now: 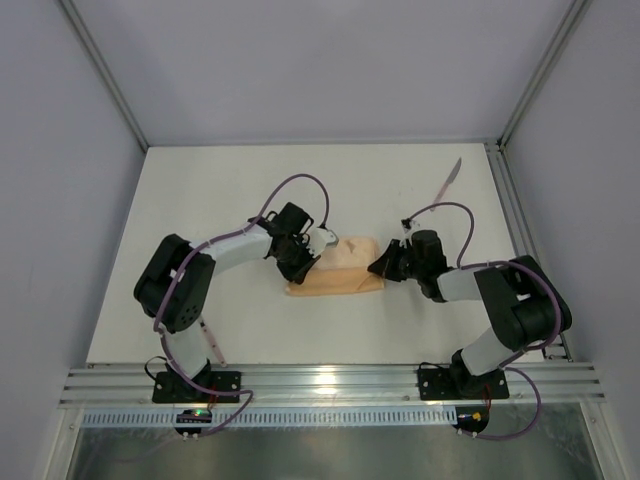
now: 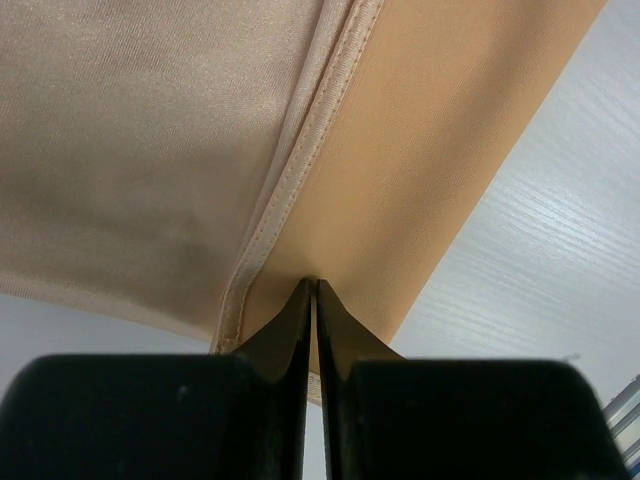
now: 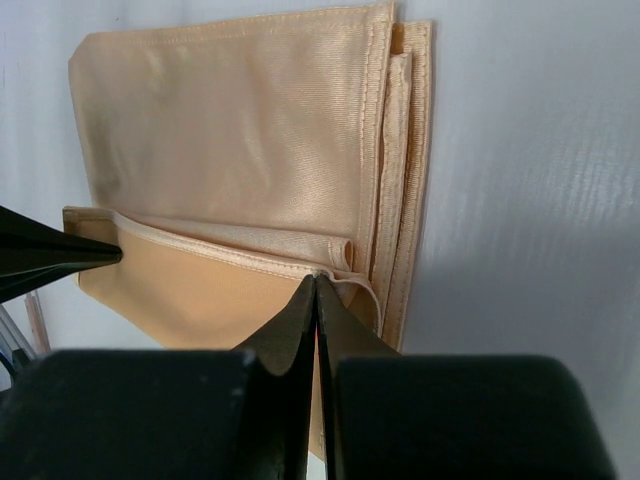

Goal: Fold the napkin into a case and place the utensils inside
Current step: Smooth out the 2/3-rectangle-folded napkin at the center of the board.

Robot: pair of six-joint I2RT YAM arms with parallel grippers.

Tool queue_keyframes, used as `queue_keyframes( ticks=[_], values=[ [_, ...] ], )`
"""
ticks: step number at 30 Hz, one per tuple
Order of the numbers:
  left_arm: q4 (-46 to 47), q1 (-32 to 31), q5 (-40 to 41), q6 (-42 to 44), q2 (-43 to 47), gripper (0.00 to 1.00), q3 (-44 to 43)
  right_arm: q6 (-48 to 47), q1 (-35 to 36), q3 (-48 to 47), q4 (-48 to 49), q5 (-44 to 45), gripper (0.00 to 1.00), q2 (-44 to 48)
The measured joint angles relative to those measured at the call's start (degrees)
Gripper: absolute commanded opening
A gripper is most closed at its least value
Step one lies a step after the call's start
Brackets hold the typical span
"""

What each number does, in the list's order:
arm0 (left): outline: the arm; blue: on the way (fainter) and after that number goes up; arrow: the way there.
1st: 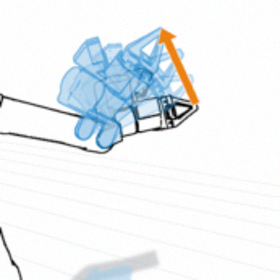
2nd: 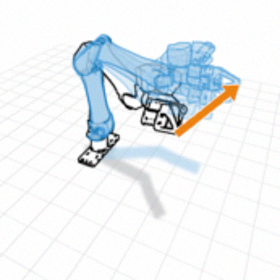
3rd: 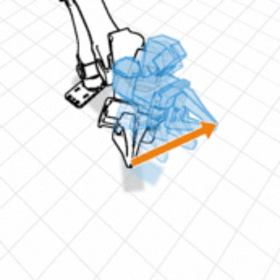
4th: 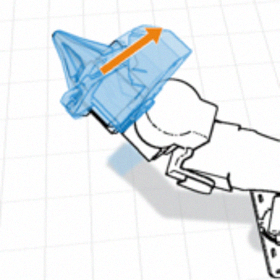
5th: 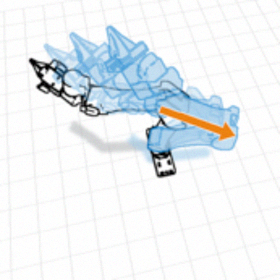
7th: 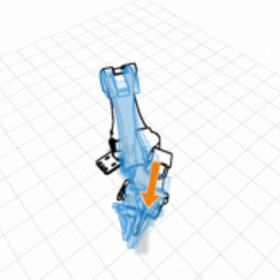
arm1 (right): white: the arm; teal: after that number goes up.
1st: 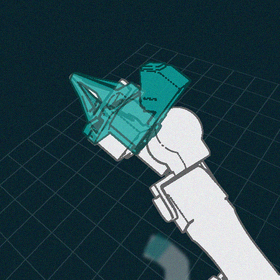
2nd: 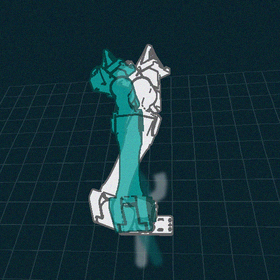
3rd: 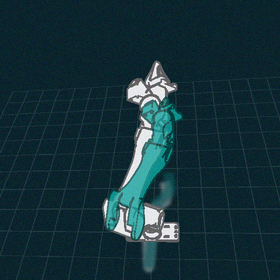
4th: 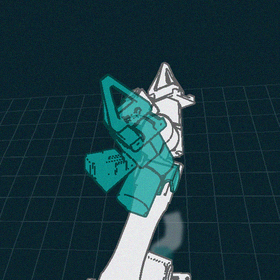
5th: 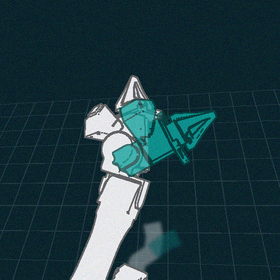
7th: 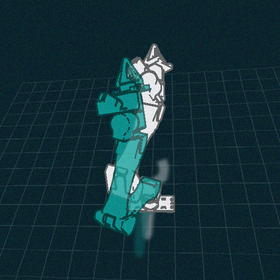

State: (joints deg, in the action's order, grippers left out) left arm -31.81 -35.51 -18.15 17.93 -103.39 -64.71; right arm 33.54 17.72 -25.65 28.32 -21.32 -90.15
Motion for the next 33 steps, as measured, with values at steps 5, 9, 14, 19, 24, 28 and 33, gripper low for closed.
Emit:
queue_keyframes(
  ticks=[5, 9, 14, 19, 24, 28, 33],
  values=[
    [0.02, 0.00, -0.85, -0.22, -0.17, 0.05, -0.09, 0.61, -0.37, 1.03, 1.07, 1.53, 0.04, 0.96],
    [-0.26, 0.02, -1.20, -1.03, -0.59, 0.06, -0.55, -1.97, -0.20, 0.85, -4.70, 3.67, 0.04, 6.49],
    [-0.42, 0.02, -1.49, -1.29, -0.79, 0.07, -0.76, -6.43, 4.57, -1.99, -13.46, 6.01, 0.04, 14.10],
    [-0.57, 0.02, -1.57, -1.31, -0.87, 0.07, -0.87, -7.04, 6.80, -1.22, -15.30, 5.40, 0.04, 14.51],
    [-0.61, 0.00, -1.60, -1.38, -0.90, 0.07, -0.94, -6.43, 6.54, 0.17, -16.09, 5.25, 0.04, 12.00],
    [-0.61, 0.02, -1.70, -1.44, -0.92, 0.07, -0.94, -5.16, 5.27, 2.40, -16.06, 5.53, 0.04, 11.87],
    [-0.57, 0.00, -2.51, -1.49, -1.09, 0.07, -1.01, -2.38, 3.54, 5.16, -14.75, 6.05, 0.04, 14.47]
  ],
)
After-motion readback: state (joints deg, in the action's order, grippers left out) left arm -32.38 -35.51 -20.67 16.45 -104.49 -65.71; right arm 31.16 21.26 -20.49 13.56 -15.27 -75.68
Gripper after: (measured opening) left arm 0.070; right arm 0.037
